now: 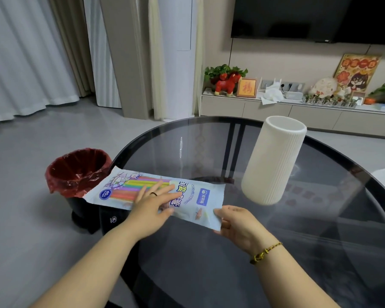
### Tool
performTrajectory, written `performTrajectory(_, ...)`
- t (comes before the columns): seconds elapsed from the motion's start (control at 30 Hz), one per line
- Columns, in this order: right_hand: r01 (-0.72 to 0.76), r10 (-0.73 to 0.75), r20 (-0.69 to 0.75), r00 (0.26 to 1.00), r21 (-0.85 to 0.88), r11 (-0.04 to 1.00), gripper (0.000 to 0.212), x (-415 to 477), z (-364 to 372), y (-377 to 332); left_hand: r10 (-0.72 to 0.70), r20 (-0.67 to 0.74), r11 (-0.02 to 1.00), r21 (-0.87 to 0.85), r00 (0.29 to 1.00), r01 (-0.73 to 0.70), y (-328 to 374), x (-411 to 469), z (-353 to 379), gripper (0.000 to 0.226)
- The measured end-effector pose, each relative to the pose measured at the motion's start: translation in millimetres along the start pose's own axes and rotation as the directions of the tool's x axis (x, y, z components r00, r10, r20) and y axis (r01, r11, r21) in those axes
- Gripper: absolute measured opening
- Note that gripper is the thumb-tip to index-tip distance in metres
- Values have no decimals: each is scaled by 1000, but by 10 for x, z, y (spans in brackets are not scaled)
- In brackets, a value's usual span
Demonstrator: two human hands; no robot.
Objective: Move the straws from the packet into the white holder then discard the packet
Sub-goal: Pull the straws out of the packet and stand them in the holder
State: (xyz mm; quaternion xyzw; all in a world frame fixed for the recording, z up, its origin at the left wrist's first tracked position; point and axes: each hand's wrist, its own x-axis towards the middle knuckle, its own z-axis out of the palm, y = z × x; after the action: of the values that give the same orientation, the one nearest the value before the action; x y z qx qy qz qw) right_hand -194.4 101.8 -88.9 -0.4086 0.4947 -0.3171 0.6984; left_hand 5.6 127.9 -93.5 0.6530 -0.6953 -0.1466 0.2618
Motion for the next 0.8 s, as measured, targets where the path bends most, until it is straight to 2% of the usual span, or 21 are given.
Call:
performTrajectory(0.1,32,-33,14,999,20,999,27,-86,37,71,34,-120,999,26,992,-31,154,-24,14,38)
performTrajectory(0.17,50,-51,9,999,53,997,22,-137,109,134,32,-208,999,-32,978,-39,311,-121,57,27)
performTrajectory(0.23,66,-68,18,998,84,994,26,-183,203,170,39,-188,993,-101,981,-59,478,-251,114,20)
performTrajectory(0.3,80,-80,-2,997,87,993,32,-214,287,195,62,-131,996,-52,989,-69,591,-352,180,30)
performTrajectory(0.37,90,-90,-7,996,78,993,32,-251,333,192,77,-134,997,25,988,-75,611,-391,204,37)
performTrajectory(0.5,124,-129,52,990,80,989,23,-307,363,173,104,-179,993,68,978,-93,562,-406,184,31)
performTrajectory(0.67,177,-180,68,981,47,983,13,-305,399,181,66,-217,998,12,974,-65,504,-418,147,31)
performTrajectory(0.8,215,-217,66,974,40,976,19,-289,420,201,34,-220,998,-43,975,-44,483,-415,119,26)
